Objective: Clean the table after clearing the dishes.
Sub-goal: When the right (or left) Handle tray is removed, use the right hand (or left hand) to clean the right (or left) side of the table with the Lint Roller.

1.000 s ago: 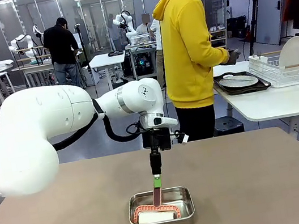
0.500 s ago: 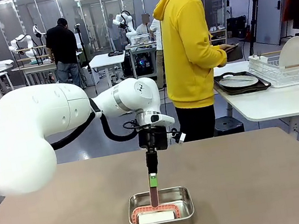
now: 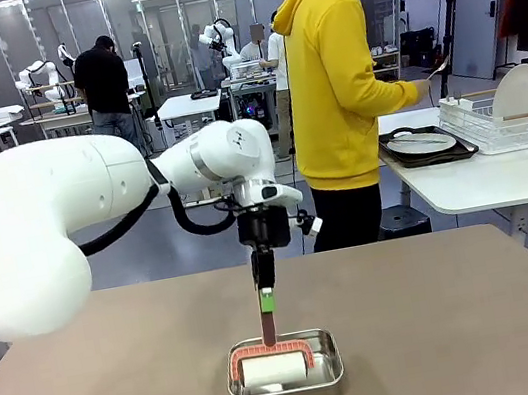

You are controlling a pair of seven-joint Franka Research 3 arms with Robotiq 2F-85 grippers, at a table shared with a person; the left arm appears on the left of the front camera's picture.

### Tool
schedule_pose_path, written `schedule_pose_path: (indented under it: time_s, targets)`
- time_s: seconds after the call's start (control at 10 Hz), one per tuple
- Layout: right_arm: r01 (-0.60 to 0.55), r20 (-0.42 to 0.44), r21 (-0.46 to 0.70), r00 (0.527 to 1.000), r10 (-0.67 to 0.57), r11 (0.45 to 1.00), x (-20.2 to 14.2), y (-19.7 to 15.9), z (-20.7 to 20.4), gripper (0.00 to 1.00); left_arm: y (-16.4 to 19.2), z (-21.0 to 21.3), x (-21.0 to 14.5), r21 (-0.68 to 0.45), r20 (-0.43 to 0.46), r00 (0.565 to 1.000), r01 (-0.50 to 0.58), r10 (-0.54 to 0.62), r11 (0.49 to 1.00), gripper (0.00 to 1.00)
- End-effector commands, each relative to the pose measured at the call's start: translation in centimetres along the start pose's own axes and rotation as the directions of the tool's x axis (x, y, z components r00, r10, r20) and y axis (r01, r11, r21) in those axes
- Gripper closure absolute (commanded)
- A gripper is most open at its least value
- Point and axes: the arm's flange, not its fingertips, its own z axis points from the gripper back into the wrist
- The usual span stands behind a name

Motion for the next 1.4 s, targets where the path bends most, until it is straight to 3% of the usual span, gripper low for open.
schedule_pose_path:
  time_s: [0.0, 0.2, 0.4, 0.5, 0.6, 0.7, 0.8, 1.3]
  targets:
    - [-0.010, 0.004, 0.002, 1.000, 0.010, 1.000, -0.2, 0.3, 0.0, 0.00, -3.9, 2.4, -1.9, 0.055, 0.072, 0.995, -0.070, 0.066, 0.996, 0.98]
    - [-0.010, 0.004, 0.002, 1.000, 0.010, 1.000, -0.2, 0.3, 0.0, 0.00, -7.7, 4.7, -4.0, 0.114, 0.133, 0.980, -0.166, 0.151, 0.979, 0.98]
    - [-0.010, 0.004, 0.002, 1.000, 0.010, 1.000, -0.2, 0.3, 0.0, 0.00, -10.7, 5.7, -6.2, 0.146, 0.292, 0.894, -0.393, 0.340, 0.908, 0.98]
    - [-0.010, 0.004, 0.002, 1.000, 0.010, 1.000, -0.2, 0.3, 0.0, 0.00, -11.7, 5.8, -7.5, 0.129, 0.360, 0.826, -0.505, 0.434, 0.854, 0.98]
    - [-0.010, 0.004, 0.002, 1.000, 0.010, 1.000, -0.2, 0.3, 0.0, 0.00, -12.4, 5.5, -8.2, 0.114, 0.403, 0.804, -0.517, 0.436, 0.848, 0.98]
    - [-0.010, 0.004, 0.002, 1.000, 0.010, 1.000, -0.2, 0.3, 0.0, 0.00, -12.9, 5.2, -8.8, 0.152, 0.380, 0.837, -0.477, 0.395, 0.866, 0.98]
    - [-0.010, 0.004, 0.002, 1.000, 0.010, 1.000, -0.2, 0.3, 0.0, 0.00, -10.6, 10.2, -6.4, 0.139, 0.351, 0.847, -0.468, 0.399, 0.873, 0.98]
    - [-0.010, 0.004, 0.002, 1.000, 0.010, 1.000, -0.2, 0.3, 0.0, 0.00, -10.6, 10.2, -6.4, 0.139, 0.351, 0.847, -0.468, 0.399, 0.873, 0.98]
